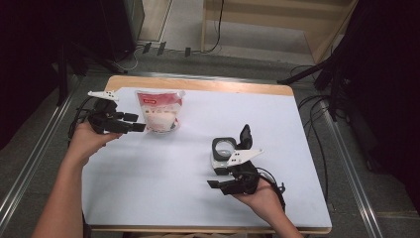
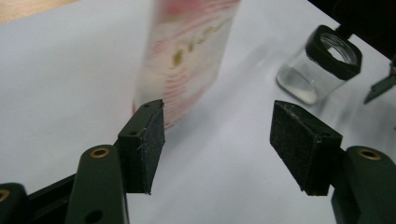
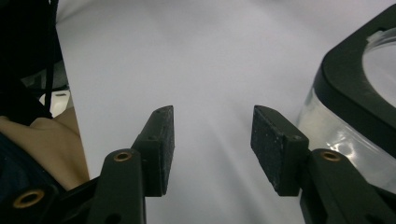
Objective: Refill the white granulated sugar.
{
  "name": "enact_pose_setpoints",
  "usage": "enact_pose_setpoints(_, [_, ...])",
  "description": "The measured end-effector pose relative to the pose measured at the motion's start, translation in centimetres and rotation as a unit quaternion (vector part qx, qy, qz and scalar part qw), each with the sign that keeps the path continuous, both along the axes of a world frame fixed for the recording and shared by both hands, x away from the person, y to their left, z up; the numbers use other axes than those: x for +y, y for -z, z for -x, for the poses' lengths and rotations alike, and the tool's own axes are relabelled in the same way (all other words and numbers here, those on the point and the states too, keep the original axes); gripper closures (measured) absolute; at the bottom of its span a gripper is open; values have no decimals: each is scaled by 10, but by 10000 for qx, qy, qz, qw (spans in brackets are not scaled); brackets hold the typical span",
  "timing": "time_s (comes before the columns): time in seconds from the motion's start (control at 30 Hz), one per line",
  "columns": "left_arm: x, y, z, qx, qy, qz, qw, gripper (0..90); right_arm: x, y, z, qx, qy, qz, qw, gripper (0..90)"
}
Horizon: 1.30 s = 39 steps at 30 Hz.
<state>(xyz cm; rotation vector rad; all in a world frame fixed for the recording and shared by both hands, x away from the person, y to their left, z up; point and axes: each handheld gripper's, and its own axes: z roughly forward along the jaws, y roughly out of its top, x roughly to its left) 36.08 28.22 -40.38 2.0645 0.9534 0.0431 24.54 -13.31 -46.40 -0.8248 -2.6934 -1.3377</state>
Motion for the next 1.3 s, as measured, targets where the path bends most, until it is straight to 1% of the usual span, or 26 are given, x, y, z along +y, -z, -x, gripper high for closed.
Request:
enact_pose_setpoints(0.03, [1, 1, -4, 27, -2, 20, 10000, 359, 1, 0, 0, 0, -30, 4, 10000, 500])
enact_pose_setpoints(0.07, [1, 2, -7, 5, -43, 14, 10000, 358, 2, 0, 1, 7, -18, 14, 10000, 499])
enact_pose_setpoints(0.13, [-1, 3, -12, 9, -56, -36, 10000, 358, 3, 0, 2, -20, -43, -2, 10000, 499])
enact_pose_setpoints(0.2, [-4, 4, -18, -73, -41, -70, 9999, 359, 3, 0, 2, -28, -34, -14, 10000, 499])
enact_pose_setpoints(0.23, [-6, 4, -19, -71, -43, -38, 10000, 359, 4, 0, 2, -23, -18, 4, 10000, 499])
enact_pose_setpoints(0.27, [-8, 4, -22, -107, -31, -56, 9999, 359, 4, 1, 2, -18, -29, 22, 10000, 498])
enact_pose_setpoints(0.37, [-13, 4, -30, -121, 40, -118, 9998, 375, 5, 2, 3, -5, -30, 57, 10000, 498])
enact_pose_setpoints(0.43, [-18, 4, -35, -91, 73, -149, 9998, 385, 5, 3, 3, -8, -15, 65, 10000, 498])
enact_pose_setpoints(0.47, [-21, 5, -36, -117, 81, -142, 9998, 386, 5, 3, 3, -18, -16, 70, 10000, 498])
enact_pose_setpoints(0.5, [-24, 5, -37, -187, 96, -168, 9996, 386, 5, 3, 3, -17, -18, 70, 10000, 499])
enact_pose_setpoints(0.53, [-27, 5, -39, -239, 100, -246, 9994, 389, 5, 4, 4, 3, -13, 89, 10000, 499])
enact_pose_setpoints(0.67, [-37, 5, -42, -273, 67, -298, 9992, 400, 5, 6, 4, -21, -27, 127, 9999, 499])
enact_pose_setpoints(0.7, [-40, 5, -43, -367, 20, -334, 9988, 428, 5, 6, 4, 1, -12, 127, 9999, 499])
enact_pose_setpoints(0.73, [-41, 5, -43, -375, 0, -340, 9987, 446, 5, 7, 4, 2, -8, 124, 9999, 499])
enact_pose_setpoints(0.77, [-41, 6, -44, -391, -45, -330, 9987, 472, 6, 7, 4, -7, -8, 119, 9999, 499])
enact_pose_setpoints(0.8, [-42, 7, -44, -371, -70, -257, 9990, 483, 6, 7, 4, -11, -2, 115, 9999, 499])
enact_pose_setpoints(0.83, [-41, 7, -45, -340, -62, -256, 9991, 496, 7, 7, 3, 3, -13, 82, 10000, 497])
enact_pose_setpoints(0.93, [-41, 11, -45, -424, -86, -197, 9989, 528, 8, 7, 2, 3, -37, 28, 10000, 496])
enact_pose_setpoints(1.0, [-42, 13, -45, -399, -106, -167, 9990, 547, 10, 6, 1, -13, -44, -12, 10000, 496])
enact_pose_setpoints(1.13, [-46, 14, -45, -398, -168, -197, 9989, 611, 16, 6, -1, -23, -35, -11, 10000, 494])
enact_pose_setpoints(1.2, [-48, 14, -45, -276, -173, -80, 9994, 658, 20, 4, -2, -47, -38, -40, 10000, 489])
enact_pose_setpoints(1.23, [-49, 14, -45, -247, -176, -47, 9995, 697, 22, 3, -2, -58, -43, -65, 10000, 488])
enact_pose_setpoints(1.27, [-51, 15, -45, -164, -176, 22, 9997, 714, 25, 2, -3, -42, -56, -87, 9999, 486])
enact_pose_setpoints(1.3, [-53, 15, -45, -145, -128, 37, 9998, 730, 28, 1, -3, -48, -80, -83, 9999, 481])
